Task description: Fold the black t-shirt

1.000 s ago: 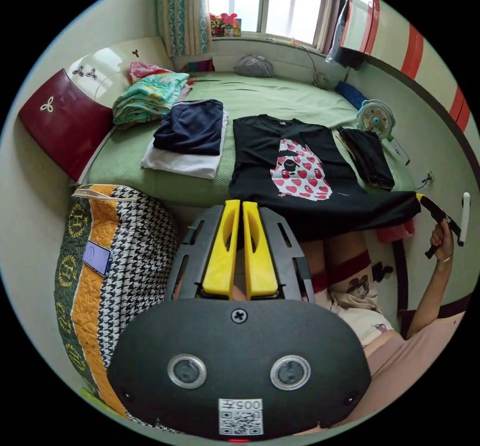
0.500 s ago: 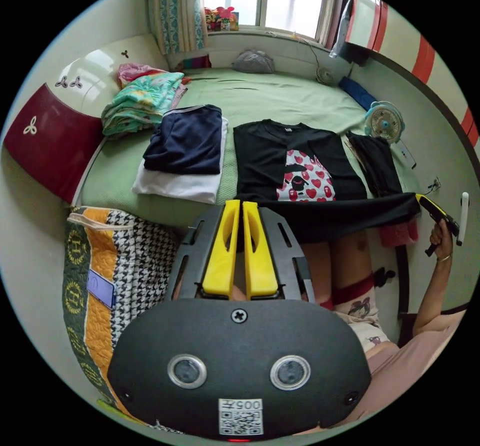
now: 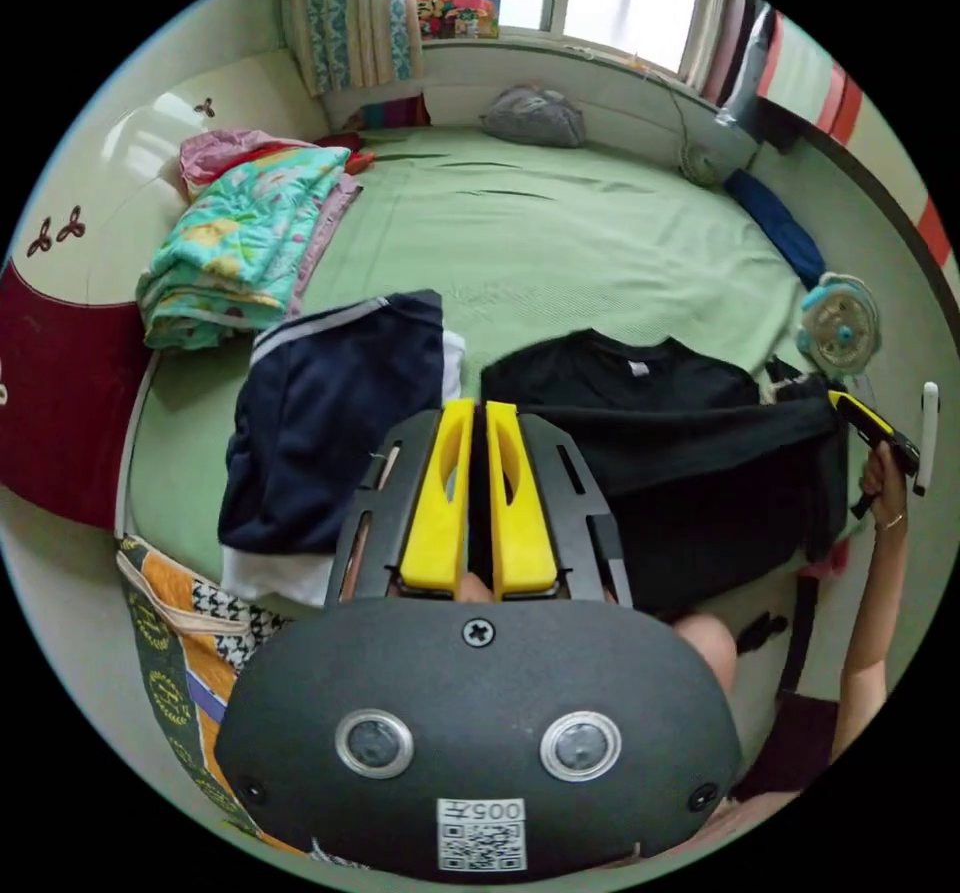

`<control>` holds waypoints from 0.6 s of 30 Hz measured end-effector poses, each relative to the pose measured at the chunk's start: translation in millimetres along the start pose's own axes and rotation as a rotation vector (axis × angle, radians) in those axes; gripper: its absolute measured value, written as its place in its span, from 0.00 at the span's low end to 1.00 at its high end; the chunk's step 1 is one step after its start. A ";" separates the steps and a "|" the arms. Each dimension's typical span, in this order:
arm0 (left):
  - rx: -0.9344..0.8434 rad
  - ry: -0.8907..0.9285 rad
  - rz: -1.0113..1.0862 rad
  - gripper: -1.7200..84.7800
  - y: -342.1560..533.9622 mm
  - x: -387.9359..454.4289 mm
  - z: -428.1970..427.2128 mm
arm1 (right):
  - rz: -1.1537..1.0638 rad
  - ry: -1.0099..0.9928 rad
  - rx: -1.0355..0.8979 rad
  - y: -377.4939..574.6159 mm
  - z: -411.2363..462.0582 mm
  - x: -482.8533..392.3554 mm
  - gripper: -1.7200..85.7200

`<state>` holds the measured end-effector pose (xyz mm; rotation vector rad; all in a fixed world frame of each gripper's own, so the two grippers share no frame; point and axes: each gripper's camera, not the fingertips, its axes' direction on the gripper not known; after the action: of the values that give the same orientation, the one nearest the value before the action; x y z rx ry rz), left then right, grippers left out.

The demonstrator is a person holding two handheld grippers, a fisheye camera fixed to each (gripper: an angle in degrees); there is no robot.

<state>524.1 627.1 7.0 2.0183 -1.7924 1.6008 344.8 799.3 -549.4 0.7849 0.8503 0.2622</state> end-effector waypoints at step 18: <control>-0.162 0.079 0.015 0.14 51.8 -26.0 145.1 | -0.061 -0.034 -0.222 85.0 74.5 -22.5 0.14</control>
<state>585.3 543.4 -109.8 1.8504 -1.8468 1.4633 394.3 808.9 -445.8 0.5541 0.7961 0.2828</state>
